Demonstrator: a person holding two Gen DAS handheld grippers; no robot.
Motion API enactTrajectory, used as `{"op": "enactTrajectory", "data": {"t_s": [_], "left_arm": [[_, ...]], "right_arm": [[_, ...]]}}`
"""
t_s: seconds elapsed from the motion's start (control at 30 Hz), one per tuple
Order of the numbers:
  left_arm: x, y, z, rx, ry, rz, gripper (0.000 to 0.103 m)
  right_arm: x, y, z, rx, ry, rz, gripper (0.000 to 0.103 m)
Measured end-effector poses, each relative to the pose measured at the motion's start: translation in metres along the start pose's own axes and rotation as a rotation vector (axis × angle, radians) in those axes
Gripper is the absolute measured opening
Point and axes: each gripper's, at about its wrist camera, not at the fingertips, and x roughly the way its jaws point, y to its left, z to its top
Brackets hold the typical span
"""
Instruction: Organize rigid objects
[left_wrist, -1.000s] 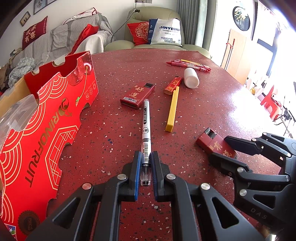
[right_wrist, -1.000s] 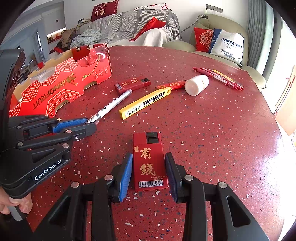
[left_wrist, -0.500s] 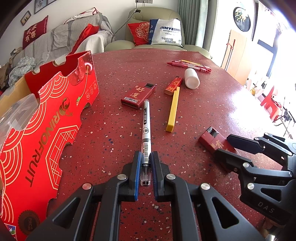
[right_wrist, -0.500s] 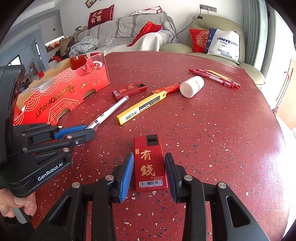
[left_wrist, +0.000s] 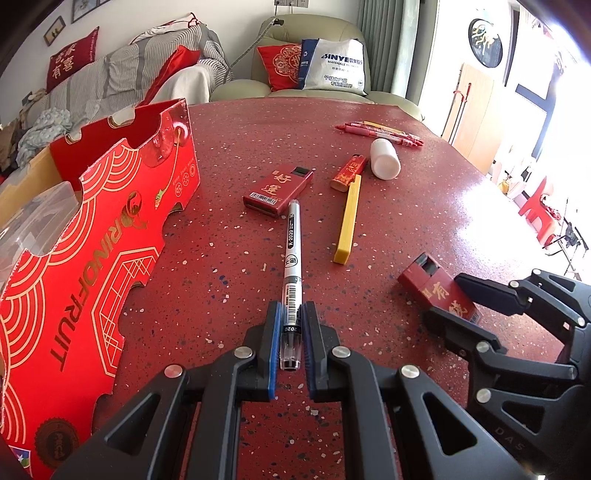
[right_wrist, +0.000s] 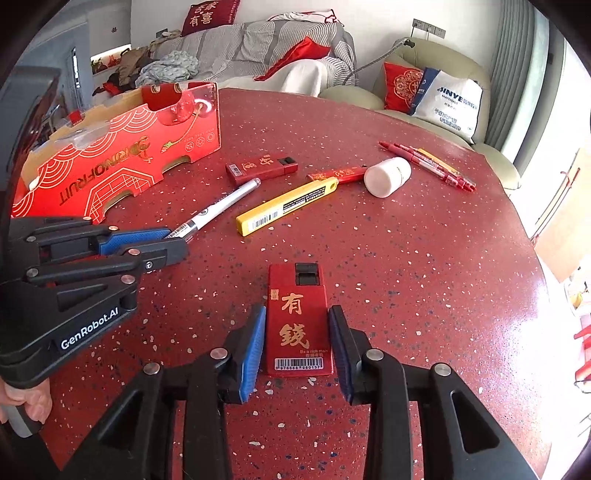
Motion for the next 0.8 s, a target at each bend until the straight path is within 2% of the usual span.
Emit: {"op": "enactTrajectory", "data": {"t_s": [0.13, 0.2, 0.27, 0.4, 0.53, 0.63, 0.8], "left_arm": [[-0.003, 0.011, -0.001, -0.050, -0.011, -0.007, 0.012], [-0.010, 0.011, -0.002, -0.044, -0.044, -0.021, 0.012], [-0.017, 0.006, -0.004, -0.017, -0.083, -0.029, 0.012], [-0.027, -0.013, -0.006, 0.069, -0.134, 0.003, 0.012], [-0.039, -0.020, -0.008, 0.104, -0.200, 0.017, 0.012], [-0.047, -0.019, -0.009, 0.098, -0.244, 0.014, 0.012], [-0.051, -0.010, -0.012, 0.053, -0.247, -0.014, 0.012]], "right_arm": [[-0.010, -0.006, -0.002, 0.031, -0.052, 0.003, 0.036], [-0.014, -0.011, -0.002, 0.057, -0.074, 0.020, 0.036], [-0.016, -0.014, -0.002, 0.068, -0.089, 0.030, 0.036], [-0.019, -0.010, 0.000, 0.057, -0.107, 0.033, 0.036], [-0.023, -0.009, 0.000, 0.055, -0.130, 0.035, 0.036], [-0.025, -0.012, 0.000, 0.076, -0.147, 0.049, 0.036], [-0.028, -0.013, -0.001, 0.100, -0.153, 0.069, 0.036]]}}
